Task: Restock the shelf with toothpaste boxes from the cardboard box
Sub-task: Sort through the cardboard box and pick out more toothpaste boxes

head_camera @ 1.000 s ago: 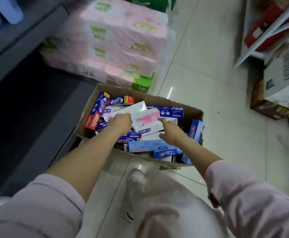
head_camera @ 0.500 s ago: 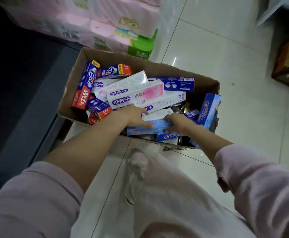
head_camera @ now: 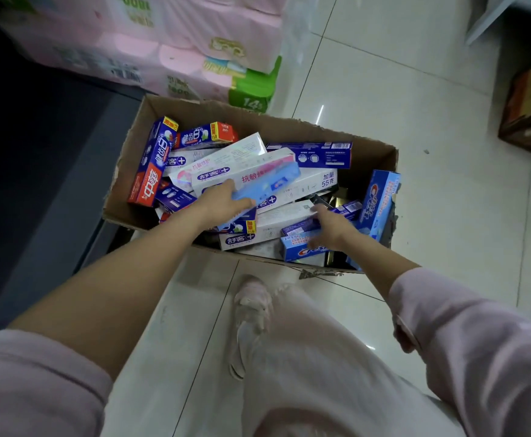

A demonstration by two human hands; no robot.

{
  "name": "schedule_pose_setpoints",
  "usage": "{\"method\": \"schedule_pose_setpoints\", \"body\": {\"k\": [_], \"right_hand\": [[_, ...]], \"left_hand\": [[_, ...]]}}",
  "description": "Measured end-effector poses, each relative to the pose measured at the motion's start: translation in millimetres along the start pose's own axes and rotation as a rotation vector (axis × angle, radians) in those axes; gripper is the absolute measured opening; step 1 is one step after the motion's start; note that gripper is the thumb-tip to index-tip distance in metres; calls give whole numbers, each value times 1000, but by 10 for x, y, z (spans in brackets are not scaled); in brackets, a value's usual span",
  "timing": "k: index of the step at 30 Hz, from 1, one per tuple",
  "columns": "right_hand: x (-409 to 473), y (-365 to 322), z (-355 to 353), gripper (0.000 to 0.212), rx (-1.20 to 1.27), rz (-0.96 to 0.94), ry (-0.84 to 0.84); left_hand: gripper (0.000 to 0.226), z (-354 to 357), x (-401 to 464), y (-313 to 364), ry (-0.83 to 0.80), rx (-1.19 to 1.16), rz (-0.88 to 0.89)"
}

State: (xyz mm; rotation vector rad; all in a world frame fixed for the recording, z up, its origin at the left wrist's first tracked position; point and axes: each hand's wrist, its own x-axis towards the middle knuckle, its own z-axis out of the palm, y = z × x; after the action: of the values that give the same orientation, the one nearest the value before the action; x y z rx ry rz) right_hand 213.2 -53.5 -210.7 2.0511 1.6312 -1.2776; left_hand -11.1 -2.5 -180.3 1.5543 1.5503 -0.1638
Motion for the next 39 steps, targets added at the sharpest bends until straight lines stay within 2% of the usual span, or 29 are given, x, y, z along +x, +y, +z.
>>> {"method": "schedule_pose_setpoints", "body": {"k": [3,5,10,12,14,17,21,23,29,35,39], "right_hand": [[47,-19,32,73,-330,-109,-83],[50,-53,56,72,-380,-161,-88],[66,-179,136,53,-473,-259,-67],[87,-182,96,48,-372,-249,-95],[64,-190,-17,41,-163,-257,-102],[-73,-264,-254,27,143,-315,-12],[-399,-593,-562,16,647,-339,87],[-567,-825,-696,14,784,-375,122],[-1289,-1764,-1006,13,841,-516,180],[-2293,-2918,-1114,18,809,-641,257],[-3152,-3647,-1071,11,758,-761,123]], "left_hand": [[51,10,-19,-21,42,-41,-34],[50,35,-17,-24,43,-62,-36],[49,78,-42,-19,43,-110,-61],[45,83,-46,-46,48,-167,-72],[40,64,-73,-63,56,-255,-97],[39,10,-165,-47,53,-440,-126],[34,-182,-430,62,27,-797,-109],[28,-359,-626,148,40,-914,-64],[6,-1087,-1532,349,182,-1105,130],[10,-1837,-2820,232,380,-1160,267],[7,-2256,-3792,-15,580,-1138,312]]}}
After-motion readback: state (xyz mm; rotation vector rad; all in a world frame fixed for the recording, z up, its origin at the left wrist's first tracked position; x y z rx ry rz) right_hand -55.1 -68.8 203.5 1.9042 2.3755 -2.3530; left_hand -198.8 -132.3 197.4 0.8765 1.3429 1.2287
